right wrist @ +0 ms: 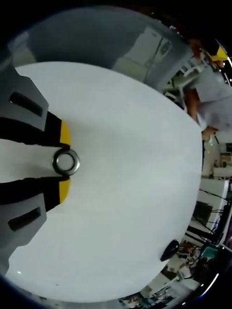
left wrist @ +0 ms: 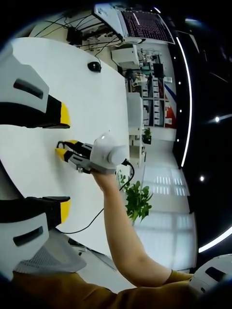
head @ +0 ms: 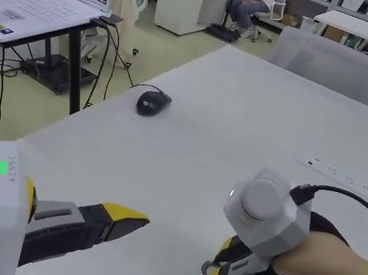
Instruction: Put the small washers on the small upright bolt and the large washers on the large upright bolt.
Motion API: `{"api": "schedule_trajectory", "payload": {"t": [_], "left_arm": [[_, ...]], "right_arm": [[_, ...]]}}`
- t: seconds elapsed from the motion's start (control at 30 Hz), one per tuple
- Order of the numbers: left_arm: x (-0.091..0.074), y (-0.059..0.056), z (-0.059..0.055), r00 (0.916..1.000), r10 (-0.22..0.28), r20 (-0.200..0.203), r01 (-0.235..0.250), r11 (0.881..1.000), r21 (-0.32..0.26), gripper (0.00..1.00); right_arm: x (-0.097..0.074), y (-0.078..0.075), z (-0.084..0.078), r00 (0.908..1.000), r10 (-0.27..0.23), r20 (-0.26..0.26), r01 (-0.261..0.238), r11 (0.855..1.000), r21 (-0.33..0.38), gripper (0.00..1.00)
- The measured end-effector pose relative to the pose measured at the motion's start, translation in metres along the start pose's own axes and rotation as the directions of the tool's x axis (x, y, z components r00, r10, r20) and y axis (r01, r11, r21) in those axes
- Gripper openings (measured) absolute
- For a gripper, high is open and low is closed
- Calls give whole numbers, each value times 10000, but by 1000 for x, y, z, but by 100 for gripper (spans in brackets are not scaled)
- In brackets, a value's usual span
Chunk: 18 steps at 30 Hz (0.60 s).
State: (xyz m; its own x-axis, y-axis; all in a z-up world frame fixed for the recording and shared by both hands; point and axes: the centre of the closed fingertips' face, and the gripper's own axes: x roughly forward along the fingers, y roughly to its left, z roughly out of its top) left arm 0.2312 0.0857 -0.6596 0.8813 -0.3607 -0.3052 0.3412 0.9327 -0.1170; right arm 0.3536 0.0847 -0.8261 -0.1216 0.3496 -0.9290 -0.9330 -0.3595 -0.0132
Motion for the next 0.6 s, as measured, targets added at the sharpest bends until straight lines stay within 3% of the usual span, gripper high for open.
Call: {"api": "schedule_trajectory", "payload": {"t": [0.13,0.6], "left_arm": [[0,0,0,10000,-18,-13,18,10000,15,56],[0,0,1,10000,20,-7,-20,10000,65,56]], "right_arm": [[0,-1,-1,9998,-32,219,29,9999,157,26],[0,0,0,9999,-151,59,151,9999,-40,22]]}}
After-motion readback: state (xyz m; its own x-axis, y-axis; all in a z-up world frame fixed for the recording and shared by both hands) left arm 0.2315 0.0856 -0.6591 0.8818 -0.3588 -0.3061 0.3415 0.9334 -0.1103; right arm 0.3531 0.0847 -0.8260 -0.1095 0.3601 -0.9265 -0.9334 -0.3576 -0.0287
